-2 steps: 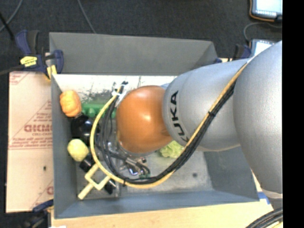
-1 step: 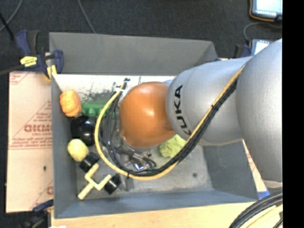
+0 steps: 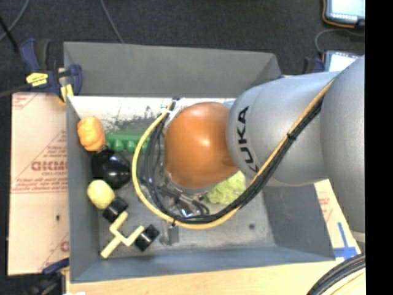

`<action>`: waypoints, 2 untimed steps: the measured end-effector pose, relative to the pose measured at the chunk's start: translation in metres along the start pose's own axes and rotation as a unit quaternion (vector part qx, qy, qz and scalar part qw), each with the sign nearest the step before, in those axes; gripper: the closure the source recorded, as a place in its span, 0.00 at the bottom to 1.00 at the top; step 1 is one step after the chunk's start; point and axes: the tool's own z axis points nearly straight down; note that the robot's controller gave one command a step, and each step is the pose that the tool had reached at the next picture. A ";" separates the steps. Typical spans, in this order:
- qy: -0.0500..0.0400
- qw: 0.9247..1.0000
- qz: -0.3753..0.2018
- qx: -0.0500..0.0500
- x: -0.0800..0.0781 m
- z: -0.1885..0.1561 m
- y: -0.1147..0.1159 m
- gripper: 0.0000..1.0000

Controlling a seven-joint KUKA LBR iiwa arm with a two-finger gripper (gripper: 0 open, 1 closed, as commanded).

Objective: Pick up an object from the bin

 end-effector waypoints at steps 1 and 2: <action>0.001 0.993 0.121 0.000 0.002 0.013 -0.005 0.00; 0.002 0.998 0.056 0.001 0.002 0.020 -0.002 0.00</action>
Offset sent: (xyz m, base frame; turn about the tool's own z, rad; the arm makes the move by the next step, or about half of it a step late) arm -0.0015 0.0069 -0.0379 -0.5414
